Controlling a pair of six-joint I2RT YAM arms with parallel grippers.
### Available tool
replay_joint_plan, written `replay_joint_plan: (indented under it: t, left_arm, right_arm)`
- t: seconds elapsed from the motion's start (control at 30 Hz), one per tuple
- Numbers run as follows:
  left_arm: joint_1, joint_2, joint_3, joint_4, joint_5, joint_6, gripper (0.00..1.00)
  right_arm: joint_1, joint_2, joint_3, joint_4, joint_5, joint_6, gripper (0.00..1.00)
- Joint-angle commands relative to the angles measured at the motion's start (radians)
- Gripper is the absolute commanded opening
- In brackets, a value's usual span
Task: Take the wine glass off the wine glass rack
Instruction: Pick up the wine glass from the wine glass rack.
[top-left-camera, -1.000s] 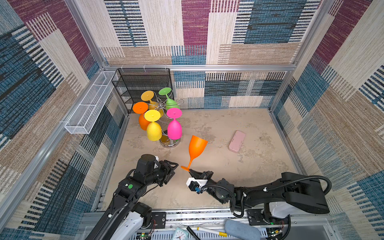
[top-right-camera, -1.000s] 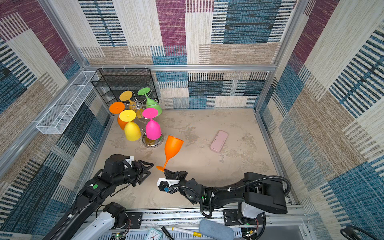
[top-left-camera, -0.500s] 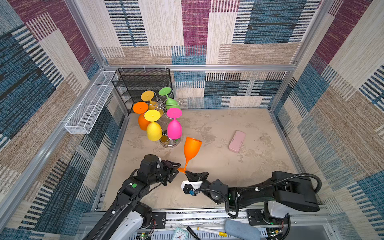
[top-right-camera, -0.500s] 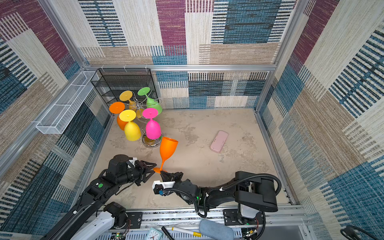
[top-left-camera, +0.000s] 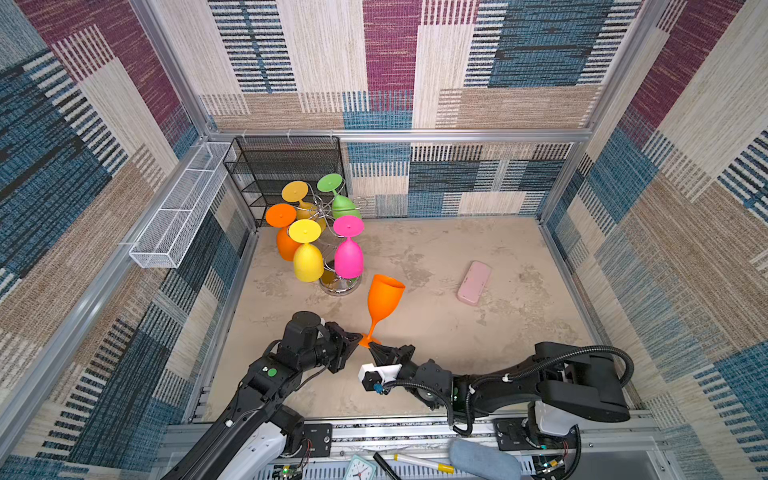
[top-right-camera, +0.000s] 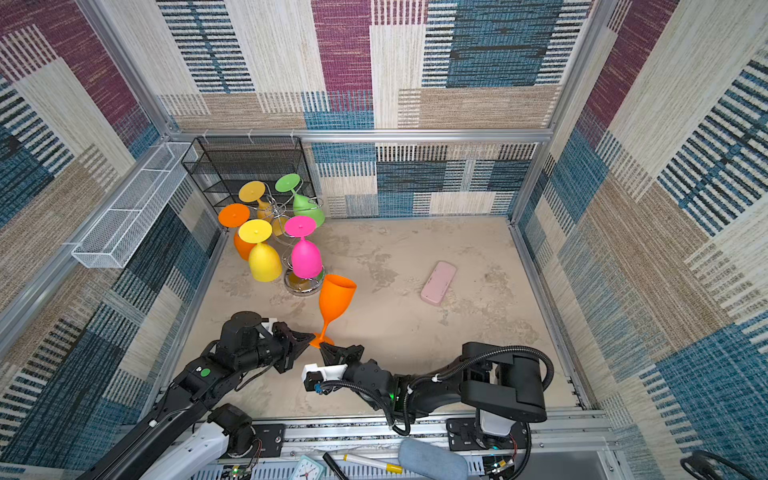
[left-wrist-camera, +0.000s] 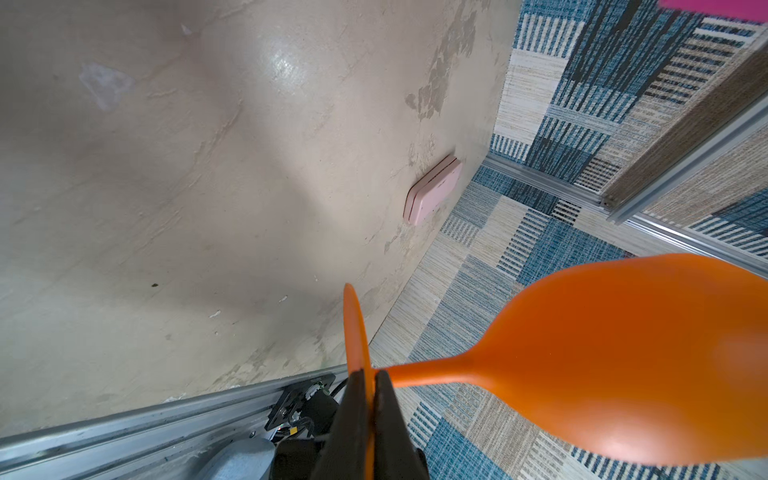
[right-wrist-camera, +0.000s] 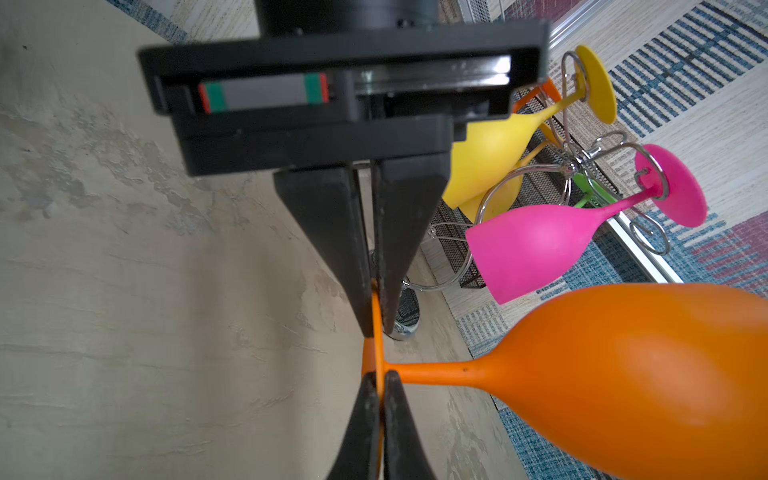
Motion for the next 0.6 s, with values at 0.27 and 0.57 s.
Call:
replay_joint_plan:
  t: [0.27, 0.57]
  left_arm:
    - [0.0, 0.006, -0.055, 0.069, -0.028, 0.022, 0.0]
    - [0.0, 0.066, -0.151, 0.276, -0.013, 0.022, 0.0]
  right_arm:
    - [0.001, -0.163, -0.016, -0.039, 0.036, 0.172, 0.76]
    - [-0.115, -0.479, -0.029, -0.425, -0.136, 0.678, 0.81]
